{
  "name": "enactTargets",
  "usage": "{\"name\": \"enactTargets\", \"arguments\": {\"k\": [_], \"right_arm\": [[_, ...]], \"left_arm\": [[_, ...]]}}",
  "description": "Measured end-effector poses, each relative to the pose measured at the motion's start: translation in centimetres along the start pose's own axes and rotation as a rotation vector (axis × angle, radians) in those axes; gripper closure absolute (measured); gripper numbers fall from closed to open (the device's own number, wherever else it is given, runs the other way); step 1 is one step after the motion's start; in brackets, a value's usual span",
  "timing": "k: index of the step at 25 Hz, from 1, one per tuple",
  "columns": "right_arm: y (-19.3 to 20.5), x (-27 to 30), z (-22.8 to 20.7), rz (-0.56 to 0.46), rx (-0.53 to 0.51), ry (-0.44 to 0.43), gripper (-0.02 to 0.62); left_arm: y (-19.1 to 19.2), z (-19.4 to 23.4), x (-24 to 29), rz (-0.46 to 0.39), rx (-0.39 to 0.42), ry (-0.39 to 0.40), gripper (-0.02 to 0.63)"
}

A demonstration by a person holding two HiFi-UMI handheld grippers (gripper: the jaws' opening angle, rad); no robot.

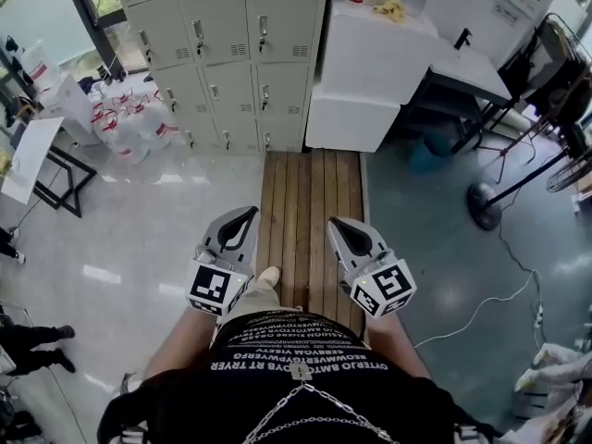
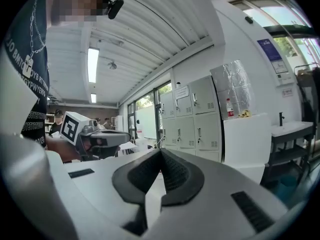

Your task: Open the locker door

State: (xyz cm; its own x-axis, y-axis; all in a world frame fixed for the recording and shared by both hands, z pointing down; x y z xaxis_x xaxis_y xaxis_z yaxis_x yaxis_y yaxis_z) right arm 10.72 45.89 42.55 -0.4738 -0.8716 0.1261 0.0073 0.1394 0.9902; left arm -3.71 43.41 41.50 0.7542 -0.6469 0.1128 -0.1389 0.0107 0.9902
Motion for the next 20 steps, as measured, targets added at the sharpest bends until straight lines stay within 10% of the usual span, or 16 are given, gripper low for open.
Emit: {"name": "enactTargets", "arguments": {"k": [20], "right_arm": [[1.3,13.3,-2.3,0.044,0.083,0.060,0.566]], "left_arm": [[3.8,11.8,4.8,0.052,-0.041,0.040,0.612]]}}
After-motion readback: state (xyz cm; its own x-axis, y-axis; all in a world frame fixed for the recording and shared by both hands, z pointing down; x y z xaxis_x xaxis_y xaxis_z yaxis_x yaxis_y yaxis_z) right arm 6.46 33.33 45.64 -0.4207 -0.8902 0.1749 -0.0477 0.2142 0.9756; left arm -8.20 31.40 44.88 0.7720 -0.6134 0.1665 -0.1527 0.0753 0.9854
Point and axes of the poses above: the fingertips, and each gripper's own axes: x forward along the fingers, z to its left, y out of its underside, the point moved 1 cm from there along -x, backward along the fingers, and after that the axes turned 8 degrees about y, right-handed, at the moved point
